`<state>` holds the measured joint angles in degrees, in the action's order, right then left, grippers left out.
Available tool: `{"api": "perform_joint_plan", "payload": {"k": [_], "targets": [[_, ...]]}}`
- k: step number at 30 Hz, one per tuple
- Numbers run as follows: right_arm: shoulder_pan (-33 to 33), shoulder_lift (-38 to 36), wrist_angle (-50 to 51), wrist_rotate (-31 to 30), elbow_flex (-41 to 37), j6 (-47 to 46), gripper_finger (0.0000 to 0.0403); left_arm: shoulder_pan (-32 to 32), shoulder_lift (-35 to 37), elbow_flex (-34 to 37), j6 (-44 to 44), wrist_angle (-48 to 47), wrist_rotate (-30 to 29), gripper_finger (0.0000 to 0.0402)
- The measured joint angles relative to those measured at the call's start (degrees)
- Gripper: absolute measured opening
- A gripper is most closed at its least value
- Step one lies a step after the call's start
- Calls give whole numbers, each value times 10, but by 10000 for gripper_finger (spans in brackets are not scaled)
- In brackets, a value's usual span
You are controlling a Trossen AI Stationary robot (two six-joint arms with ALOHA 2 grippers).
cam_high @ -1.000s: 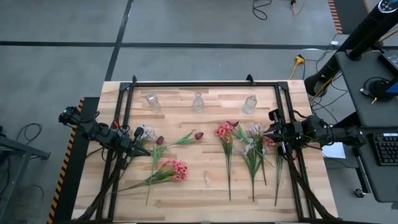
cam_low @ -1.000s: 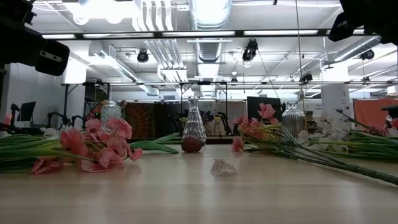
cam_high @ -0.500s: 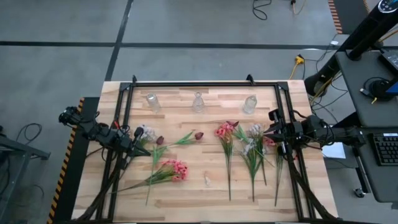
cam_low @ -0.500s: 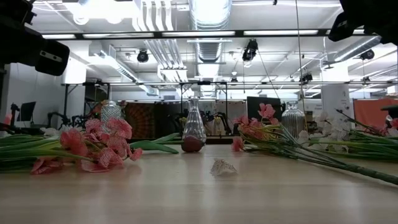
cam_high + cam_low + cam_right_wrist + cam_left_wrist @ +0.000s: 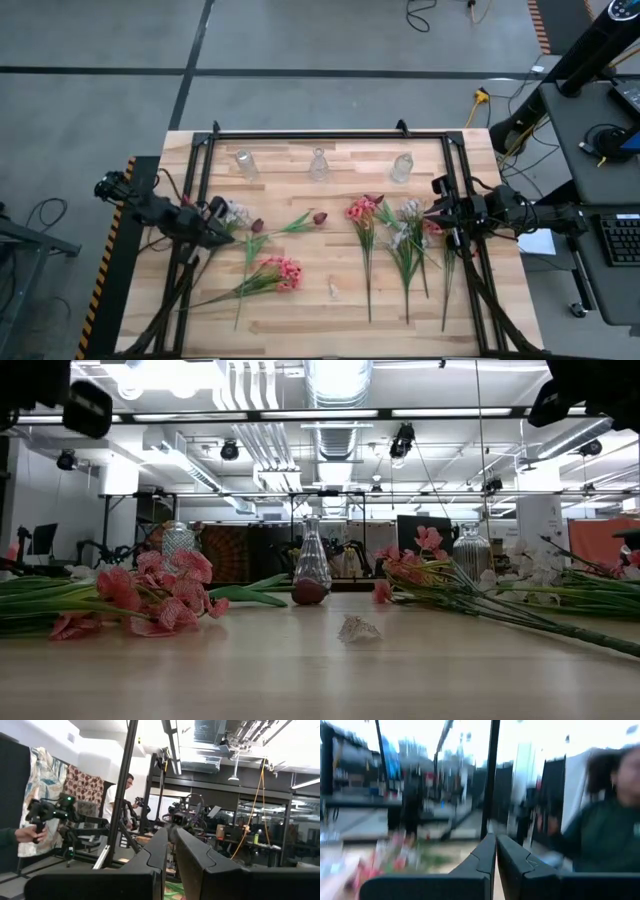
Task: Sort flowers into vase by color
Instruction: Put the middle pink flowers into the middle transparent vase
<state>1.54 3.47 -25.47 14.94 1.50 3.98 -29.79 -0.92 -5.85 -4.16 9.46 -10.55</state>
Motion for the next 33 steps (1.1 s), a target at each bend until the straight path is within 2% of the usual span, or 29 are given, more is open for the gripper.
{"api": "perform_joint_plan", "payload": {"k": [3, 8, 11, 20, 26, 29, 33], "targets": [[0, 0, 0, 0, 0, -51, 31, 0, 0, 0, 0, 32, 0, 0], [0, 0, -1, 0, 0, -117, 31, 0, -7, 3, -19, -32, 0, 0], [0, 0, -9, -2, 0, -159, 31, 0, -20, 7, -33, -30, 0, 0], [0, 51, -14, -130, 0, -191, 31, 0, -39, -10, -34, -14, 0, 0], [0, 98, -92, -153, 5, -200, 31, 0, -45, -36, -24, -4, 0, 0], [0, 126, -48, -153, 33, -229, 31, 0, -54, -39, -9, 23, -13, 0], [0, 178, 63, -151, 93, -261, 31, 0, -81, -39, 0, 96, -100, 0]]}}
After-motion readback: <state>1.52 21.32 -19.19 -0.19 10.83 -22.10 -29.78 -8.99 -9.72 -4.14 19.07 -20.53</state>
